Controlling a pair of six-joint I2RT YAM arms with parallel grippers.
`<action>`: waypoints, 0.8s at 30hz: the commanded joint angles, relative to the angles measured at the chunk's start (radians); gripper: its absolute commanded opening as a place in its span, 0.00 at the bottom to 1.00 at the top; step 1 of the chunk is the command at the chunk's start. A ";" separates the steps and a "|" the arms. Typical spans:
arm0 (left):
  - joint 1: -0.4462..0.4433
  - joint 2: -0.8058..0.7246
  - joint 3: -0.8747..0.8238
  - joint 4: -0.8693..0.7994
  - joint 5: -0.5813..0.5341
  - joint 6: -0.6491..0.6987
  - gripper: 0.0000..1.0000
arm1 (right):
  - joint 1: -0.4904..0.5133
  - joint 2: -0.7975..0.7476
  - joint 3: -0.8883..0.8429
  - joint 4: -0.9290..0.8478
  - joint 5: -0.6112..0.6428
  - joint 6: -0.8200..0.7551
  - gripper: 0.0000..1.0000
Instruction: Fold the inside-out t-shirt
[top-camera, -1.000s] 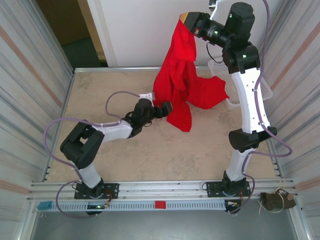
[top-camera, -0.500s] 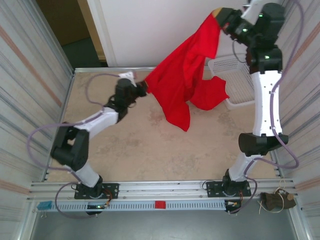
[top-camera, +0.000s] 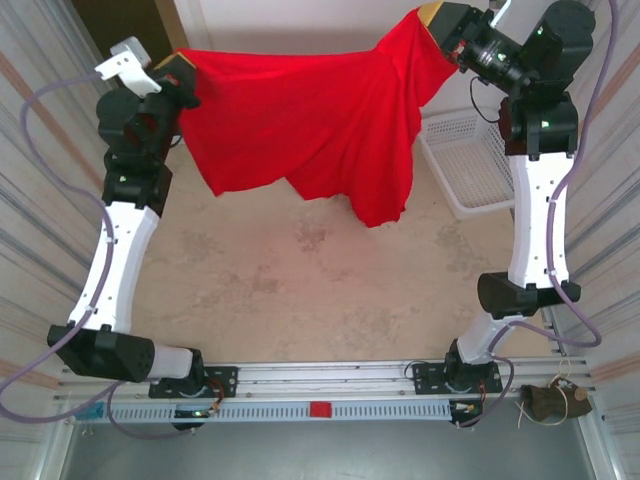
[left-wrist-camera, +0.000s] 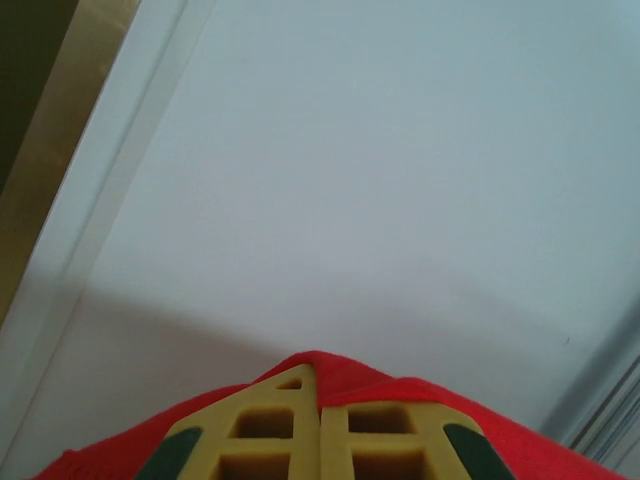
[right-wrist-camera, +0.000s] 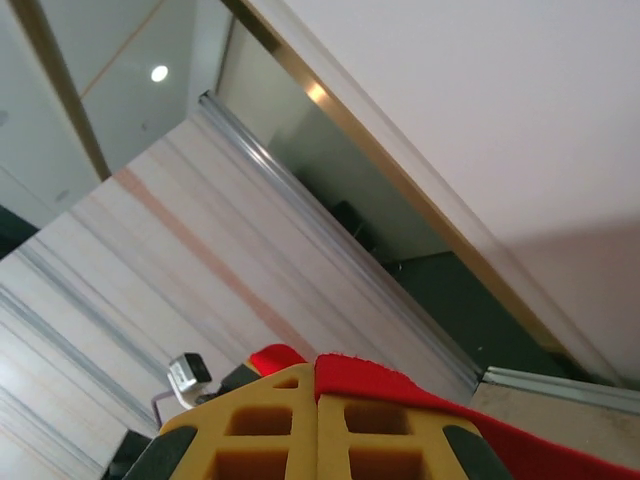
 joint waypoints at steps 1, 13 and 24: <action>0.015 -0.001 0.066 -0.055 0.004 0.044 0.00 | -0.003 -0.067 0.014 0.018 -0.020 -0.049 0.00; 0.099 0.426 0.373 -0.221 0.066 0.027 0.00 | -0.011 0.178 -0.075 -0.015 0.122 -0.229 0.00; 0.105 0.745 1.087 -0.351 0.062 -0.034 0.00 | -0.072 0.455 0.287 0.189 0.131 -0.072 0.00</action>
